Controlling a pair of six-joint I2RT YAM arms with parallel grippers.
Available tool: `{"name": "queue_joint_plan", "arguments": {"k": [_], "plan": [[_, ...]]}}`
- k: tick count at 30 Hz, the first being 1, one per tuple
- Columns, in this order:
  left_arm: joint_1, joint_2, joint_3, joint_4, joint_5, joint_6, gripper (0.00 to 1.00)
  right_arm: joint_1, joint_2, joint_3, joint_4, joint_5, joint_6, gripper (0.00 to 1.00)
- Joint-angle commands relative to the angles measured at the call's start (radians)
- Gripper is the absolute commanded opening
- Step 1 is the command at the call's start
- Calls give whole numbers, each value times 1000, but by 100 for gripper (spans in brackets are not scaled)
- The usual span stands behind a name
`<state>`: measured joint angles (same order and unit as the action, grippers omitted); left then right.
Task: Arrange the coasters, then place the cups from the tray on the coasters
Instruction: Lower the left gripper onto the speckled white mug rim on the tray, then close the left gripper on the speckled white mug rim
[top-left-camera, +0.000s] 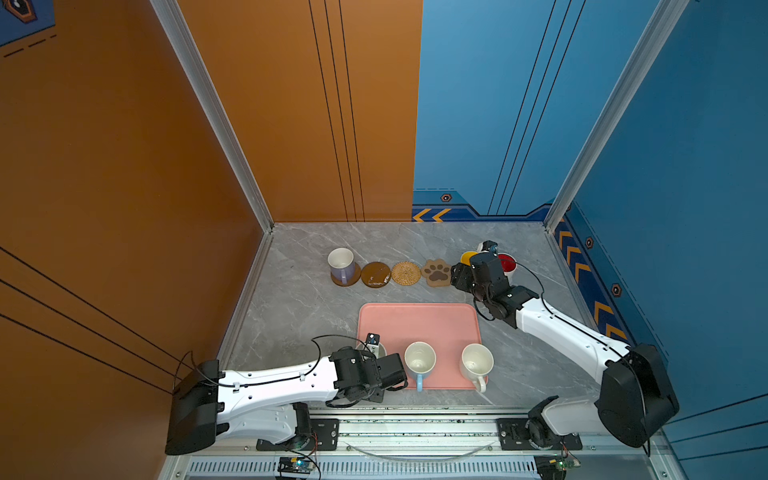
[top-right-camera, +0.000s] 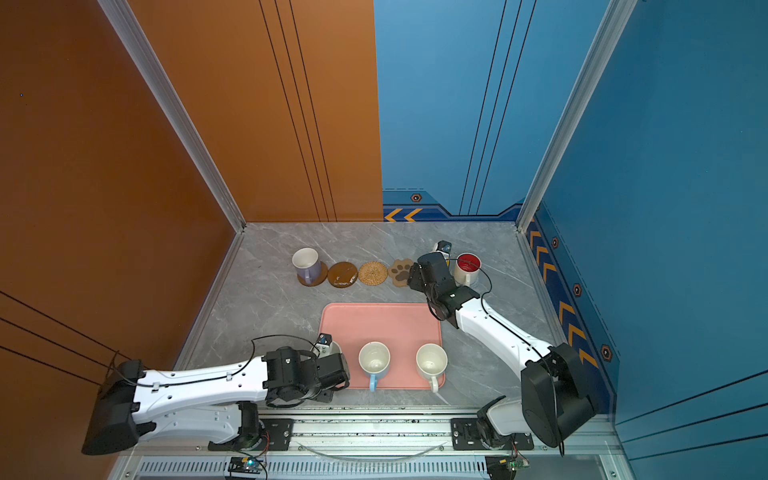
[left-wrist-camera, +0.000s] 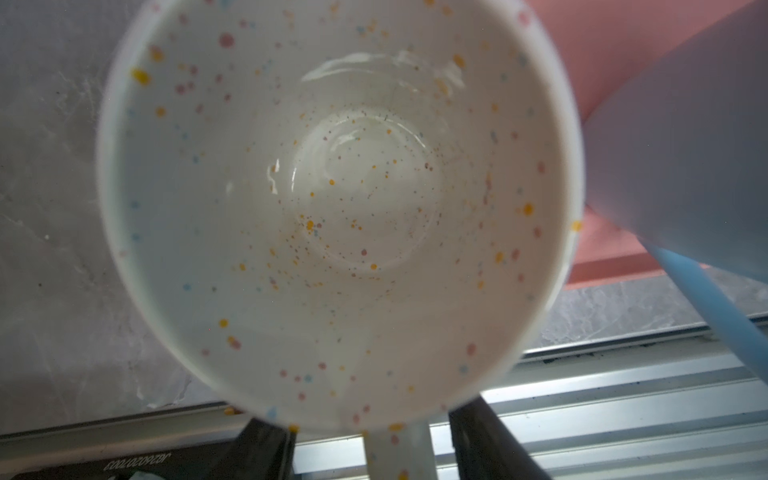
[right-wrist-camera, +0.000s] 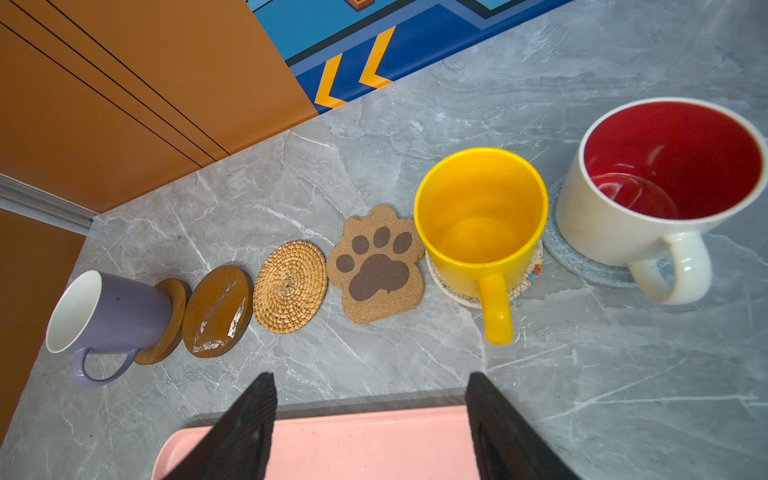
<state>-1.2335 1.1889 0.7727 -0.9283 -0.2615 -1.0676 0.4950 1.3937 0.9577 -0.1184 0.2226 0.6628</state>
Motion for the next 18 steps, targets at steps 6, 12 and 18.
{"name": "queue_joint_plan", "arguments": {"k": [6, 12, 18], "plan": [[28, 11, -43, 32, -16, -12, 54, -12, -9, -17, 17, -12, 18, 71], [34, 12, -49, 52, -25, -8, 52, -18, -3, -20, 19, -16, 21, 71], [40, 15, -64, 83, -17, -5, 49, -19, 3, -19, 21, -21, 22, 71]]}}
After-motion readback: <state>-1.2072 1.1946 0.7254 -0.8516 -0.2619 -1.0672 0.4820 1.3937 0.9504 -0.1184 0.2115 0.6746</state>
